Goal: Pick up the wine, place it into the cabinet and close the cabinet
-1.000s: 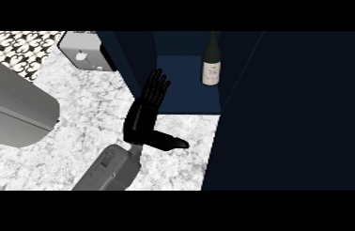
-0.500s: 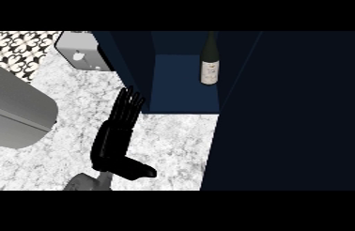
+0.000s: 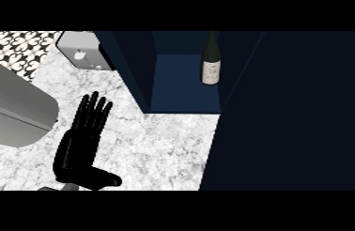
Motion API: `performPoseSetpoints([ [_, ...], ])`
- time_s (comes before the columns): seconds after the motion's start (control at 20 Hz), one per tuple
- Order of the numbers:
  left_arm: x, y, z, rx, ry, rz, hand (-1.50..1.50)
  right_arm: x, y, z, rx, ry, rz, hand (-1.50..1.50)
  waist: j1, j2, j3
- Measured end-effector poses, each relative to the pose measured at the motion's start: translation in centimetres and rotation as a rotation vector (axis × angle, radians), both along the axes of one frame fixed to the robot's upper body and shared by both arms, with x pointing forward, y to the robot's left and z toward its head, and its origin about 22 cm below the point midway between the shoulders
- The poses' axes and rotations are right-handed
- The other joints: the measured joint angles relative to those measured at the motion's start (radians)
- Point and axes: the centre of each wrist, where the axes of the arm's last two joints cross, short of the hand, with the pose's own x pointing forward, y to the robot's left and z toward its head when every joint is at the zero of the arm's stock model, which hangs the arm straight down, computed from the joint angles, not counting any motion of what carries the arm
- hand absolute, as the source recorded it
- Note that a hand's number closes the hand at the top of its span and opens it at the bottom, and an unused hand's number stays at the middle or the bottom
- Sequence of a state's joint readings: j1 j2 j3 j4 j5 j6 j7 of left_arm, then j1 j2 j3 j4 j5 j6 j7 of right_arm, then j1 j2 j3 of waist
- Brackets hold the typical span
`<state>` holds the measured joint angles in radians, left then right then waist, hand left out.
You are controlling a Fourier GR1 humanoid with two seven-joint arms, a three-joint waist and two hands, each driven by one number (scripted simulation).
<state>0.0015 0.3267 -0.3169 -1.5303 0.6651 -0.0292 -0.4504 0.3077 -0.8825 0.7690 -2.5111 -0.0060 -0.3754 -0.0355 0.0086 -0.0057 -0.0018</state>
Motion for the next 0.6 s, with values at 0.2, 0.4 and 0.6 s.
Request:
performPoseSetpoints([
  [0.2,-0.3,3.0,0.6,0.012,-0.014,0.036,-1.5,-0.3,0.2,-0.1,-0.013,0.028,0.055,1.5,-0.004,0.001,-0.001],
  [0.4,-0.6,5.5,1.1,0.021,-0.018,0.052,-1.5,-0.1,0.3,0.0,-0.026,0.025,0.075,1.5,-0.003,0.002,-0.001],
  [0.6,-0.8,7.9,1.8,0.033,-0.031,0.061,-1.5,0.0,0.6,0.0,-0.028,0.027,0.091,1.5,0.0,0.002,-0.002],
])
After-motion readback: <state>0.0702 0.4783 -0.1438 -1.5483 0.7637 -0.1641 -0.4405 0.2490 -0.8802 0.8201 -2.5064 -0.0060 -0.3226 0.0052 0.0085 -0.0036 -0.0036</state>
